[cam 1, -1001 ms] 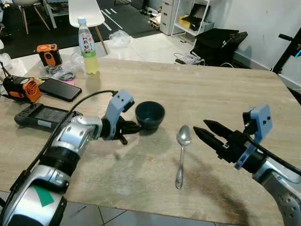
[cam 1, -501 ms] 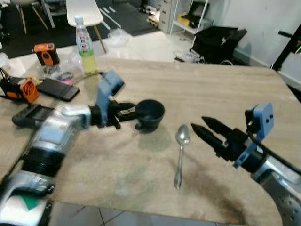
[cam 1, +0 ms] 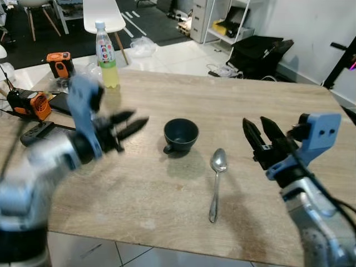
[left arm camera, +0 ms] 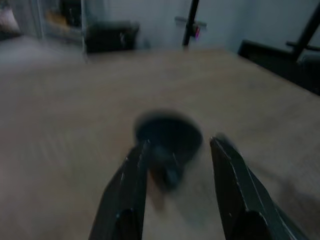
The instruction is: Setting the table
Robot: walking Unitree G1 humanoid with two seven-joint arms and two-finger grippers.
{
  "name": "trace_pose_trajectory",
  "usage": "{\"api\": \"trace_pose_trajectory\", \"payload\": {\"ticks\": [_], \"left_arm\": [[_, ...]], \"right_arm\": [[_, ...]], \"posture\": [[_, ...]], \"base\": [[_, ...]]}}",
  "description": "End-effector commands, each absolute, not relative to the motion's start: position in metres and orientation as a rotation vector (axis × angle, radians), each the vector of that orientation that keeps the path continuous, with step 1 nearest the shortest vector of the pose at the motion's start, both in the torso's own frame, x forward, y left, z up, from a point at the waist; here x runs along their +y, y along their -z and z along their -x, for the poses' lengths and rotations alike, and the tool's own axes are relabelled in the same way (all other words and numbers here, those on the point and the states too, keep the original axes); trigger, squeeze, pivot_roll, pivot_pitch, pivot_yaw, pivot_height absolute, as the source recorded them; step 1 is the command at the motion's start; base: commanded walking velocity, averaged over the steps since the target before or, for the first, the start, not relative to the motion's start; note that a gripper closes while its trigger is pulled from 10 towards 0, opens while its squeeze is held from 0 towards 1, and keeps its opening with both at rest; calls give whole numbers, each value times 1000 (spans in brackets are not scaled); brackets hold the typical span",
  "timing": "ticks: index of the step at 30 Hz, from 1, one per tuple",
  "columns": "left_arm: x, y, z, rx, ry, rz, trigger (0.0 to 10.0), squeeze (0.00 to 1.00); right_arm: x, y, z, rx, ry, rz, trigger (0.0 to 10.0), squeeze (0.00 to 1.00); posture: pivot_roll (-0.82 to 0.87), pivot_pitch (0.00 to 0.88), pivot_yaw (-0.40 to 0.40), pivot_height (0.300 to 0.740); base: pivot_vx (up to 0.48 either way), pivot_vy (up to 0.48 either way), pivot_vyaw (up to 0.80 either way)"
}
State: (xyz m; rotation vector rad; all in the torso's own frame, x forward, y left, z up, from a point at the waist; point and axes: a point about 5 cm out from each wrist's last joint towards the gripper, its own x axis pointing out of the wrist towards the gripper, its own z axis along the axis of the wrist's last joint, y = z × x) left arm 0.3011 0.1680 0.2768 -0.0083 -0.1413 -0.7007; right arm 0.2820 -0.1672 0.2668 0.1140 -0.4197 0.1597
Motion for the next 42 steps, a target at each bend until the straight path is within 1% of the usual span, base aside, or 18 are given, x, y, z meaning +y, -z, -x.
{"api": "trace_pose_trajectory", "payload": {"ticks": [1,3,7,13,17,19,27,31,42], "left_arm": [[167,-268,-297,-130,645,44,10000,0],[166,-258,-300,-121,584,77,10000,0],[162,-253,-304,-98,542,69,10000,0],[154,-252,-310,-97,498,99,10000,0],[151,-253,-311,-95,480,156,10000,0],[151,-254,-311,-92,466,130,10000,0],[152,-254,-313,-114,429,128,10000,0],[151,-252,-313,-109,422,123,10000,0],[147,-252,-314,-105,426,129,10000,0]], "right_arm": [[-163,-253,-277,-389,-91,-125,10000,0],[-156,-241,-274,-351,-72,-151,10000,0],[-154,-236,-274,-336,-48,-165,10000,0],[-159,-237,-276,-350,13,-160,10000,0],[-164,-238,-276,-358,50,-148,10000,0],[-167,-238,-275,-360,70,-142,10000,0],[-165,-237,-277,-359,67,-146,10000,0],[-164,-238,-278,-359,61,-152,10000,0],[-165,-239,-278,-360,62,-151,10000,0]], "posture": [[122,122,19,740],[119,121,19,740],[98,119,26,740],[79,120,37,740],[73,122,41,740],[74,123,40,740],[79,123,34,740],[81,125,32,740],[76,127,33,740]], "base": [[0,0,0],[0,0,0],[0,0,0],[0,0,0],[0,0,0],[0,0,0],[0,0,0],[284,-76,0],[360,-307,-800]]}}
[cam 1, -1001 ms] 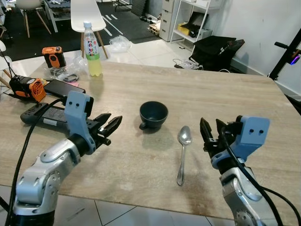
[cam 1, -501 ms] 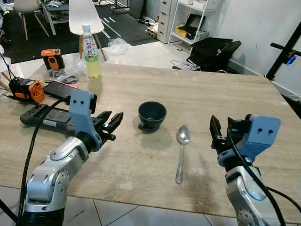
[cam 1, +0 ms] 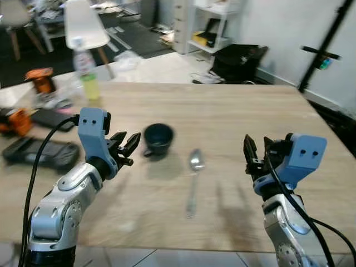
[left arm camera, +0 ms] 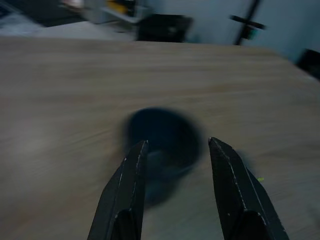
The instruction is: Setting the table
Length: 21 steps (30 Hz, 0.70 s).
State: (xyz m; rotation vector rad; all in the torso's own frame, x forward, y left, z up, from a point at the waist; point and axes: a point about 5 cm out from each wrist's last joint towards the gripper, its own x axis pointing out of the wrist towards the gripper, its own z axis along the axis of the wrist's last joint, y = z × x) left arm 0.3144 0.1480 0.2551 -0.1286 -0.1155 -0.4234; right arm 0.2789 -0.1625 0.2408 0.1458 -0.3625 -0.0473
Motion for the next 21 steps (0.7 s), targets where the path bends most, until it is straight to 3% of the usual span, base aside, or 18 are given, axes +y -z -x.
{"api": "trace_pose_trajectory", "payload": {"ticks": [1,7,21], "left_arm": [[147,-252,-314,-105,428,130,10000,0],[146,-253,-314,-108,433,130,10000,0],[140,-253,-312,-114,466,113,10000,0]], "right_arm": [[-165,-239,-278,-360,64,-150,10000,0],[-166,-240,-278,-367,67,-152,10000,0],[-165,-239,-279,-363,56,-152,10000,0]], "posture": [[74,126,34,740],[74,126,36,740],[72,123,31,740]], "base": [[364,-311,-800],[358,-307,-767],[20,0,-84]]}}
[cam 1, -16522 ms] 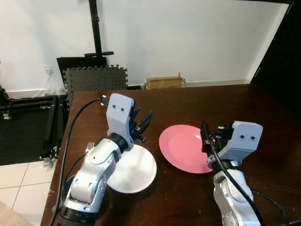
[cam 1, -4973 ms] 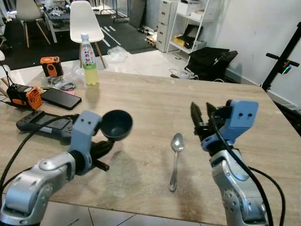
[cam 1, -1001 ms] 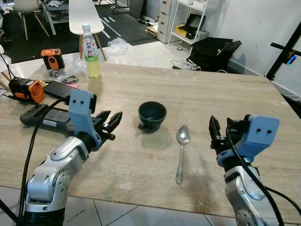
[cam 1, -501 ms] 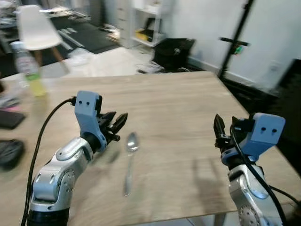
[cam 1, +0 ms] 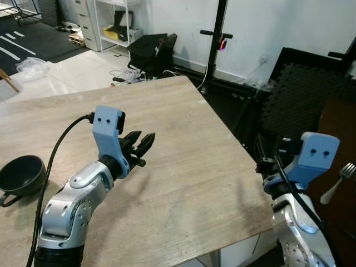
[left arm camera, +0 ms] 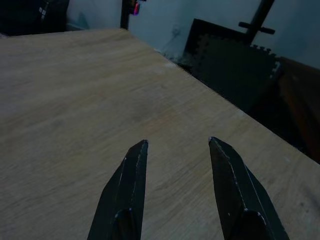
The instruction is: Setting the table
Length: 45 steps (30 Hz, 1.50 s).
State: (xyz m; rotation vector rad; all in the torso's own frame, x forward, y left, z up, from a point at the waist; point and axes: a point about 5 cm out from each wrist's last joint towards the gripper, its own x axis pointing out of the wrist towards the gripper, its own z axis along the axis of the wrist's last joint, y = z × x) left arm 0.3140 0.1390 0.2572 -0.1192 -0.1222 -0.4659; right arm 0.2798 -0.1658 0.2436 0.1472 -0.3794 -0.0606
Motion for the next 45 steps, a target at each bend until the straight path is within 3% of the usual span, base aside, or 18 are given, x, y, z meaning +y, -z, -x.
{"api": "trace_pose_trajectory", "payload": {"ticks": [1,11,23,37,45], "left_arm": [[140,-253,-312,-114,466,113,10000,0],[137,-252,-313,-112,478,104,10000,0],[136,-252,-314,-119,481,108,10000,0],[134,-251,-314,-123,492,100,10000,0],[133,-251,-314,-123,490,95,10000,0]], "right_arm": [[-165,-239,-279,-363,56,-152,10000,0],[-166,-239,-279,-360,60,-155,10000,0],[-165,-239,-280,-362,56,-151,10000,0],[-165,-241,-280,-371,54,-135,10000,0],[-164,-240,-280,-368,53,-130,10000,0]], "posture": [[72,123,31,740],[71,122,32,740],[67,118,33,740],[64,113,31,740],[63,117,31,740]], "base": [[0,0,-587],[0,0,-800],[0,0,-67],[318,-332,-473],[101,0,0]]}}
